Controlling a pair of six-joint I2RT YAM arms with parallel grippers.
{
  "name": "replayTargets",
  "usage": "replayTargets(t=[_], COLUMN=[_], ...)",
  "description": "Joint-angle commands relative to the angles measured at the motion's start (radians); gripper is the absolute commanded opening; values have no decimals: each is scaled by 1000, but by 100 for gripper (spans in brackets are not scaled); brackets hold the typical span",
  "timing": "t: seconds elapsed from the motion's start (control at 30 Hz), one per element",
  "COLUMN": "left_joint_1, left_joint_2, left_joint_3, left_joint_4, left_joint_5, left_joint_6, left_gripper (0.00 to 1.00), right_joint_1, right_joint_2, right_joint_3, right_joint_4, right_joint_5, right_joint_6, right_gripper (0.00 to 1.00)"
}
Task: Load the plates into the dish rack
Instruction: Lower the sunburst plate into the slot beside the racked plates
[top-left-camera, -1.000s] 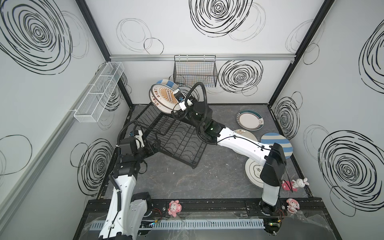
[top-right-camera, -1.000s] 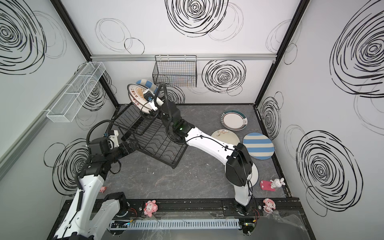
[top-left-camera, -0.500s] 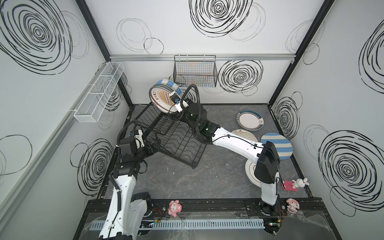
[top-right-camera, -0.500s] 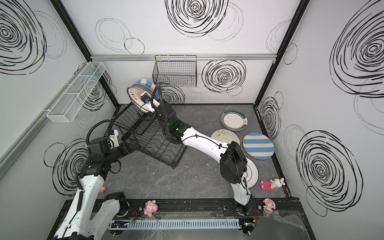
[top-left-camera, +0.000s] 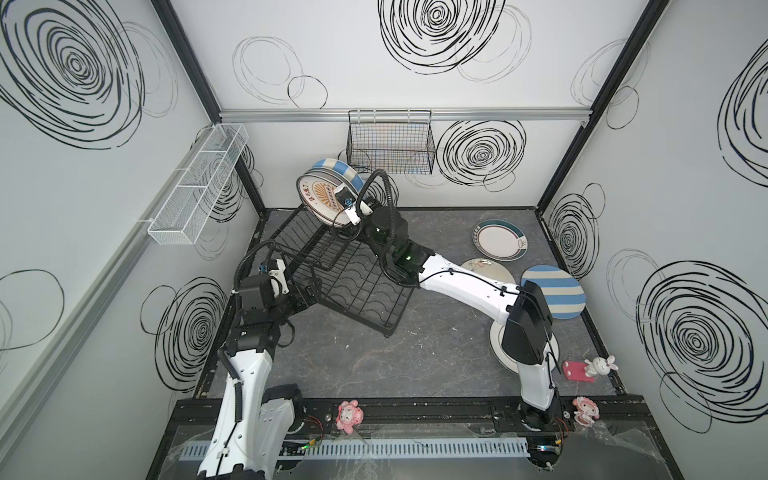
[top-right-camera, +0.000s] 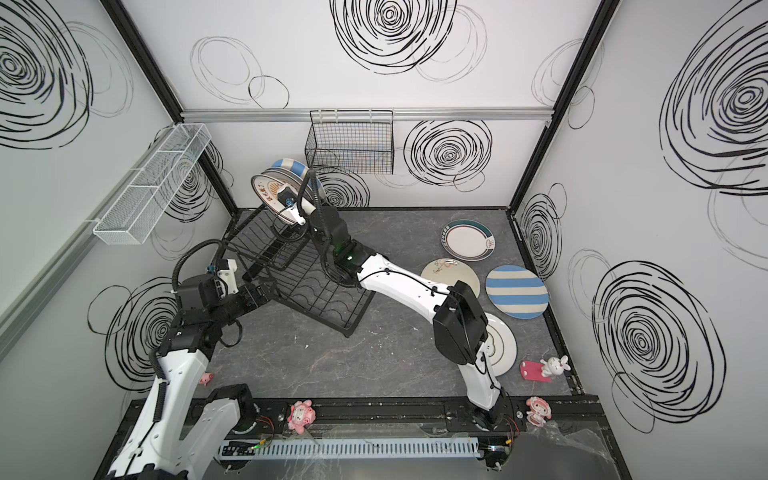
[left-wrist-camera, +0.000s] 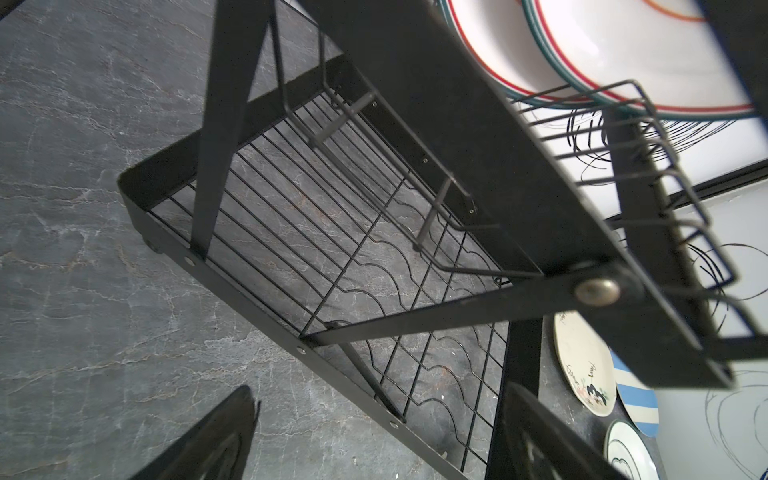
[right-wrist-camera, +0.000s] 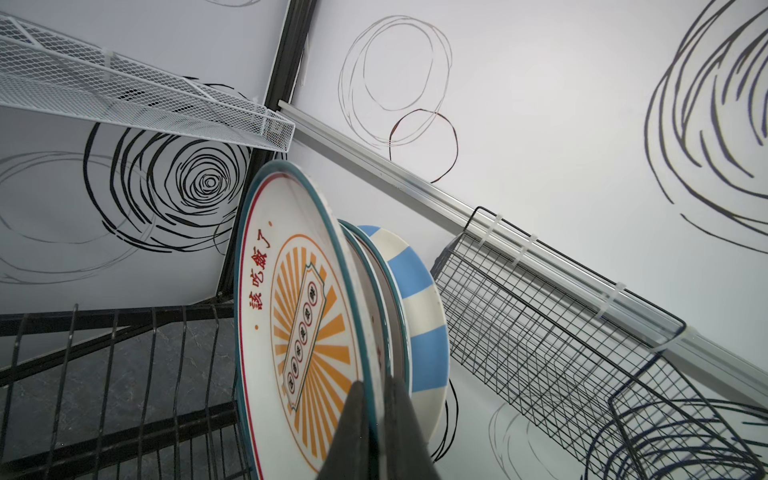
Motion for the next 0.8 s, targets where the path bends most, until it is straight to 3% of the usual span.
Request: replayTargets(t=[0.0,0.67,0.77], left_joint_1=[12,11,11], left_joint_2=[-5,-7,-8], left_joint_3=[-8,-8,-8], left_joint_4=[38,39,40], left_joint_5=[11,14,13], left_joint_6=[20,20,20], left_gripper=[96,96,96], right_joint_1=[-3,-13,-13], right_joint_2=[22,180,187], right_joint_3=[66,279,290], right_joint_4=[53,-76,-88], right_joint_5=[13,16,20], right_joint_6=[1,26,26], right_gripper=[0,0,5])
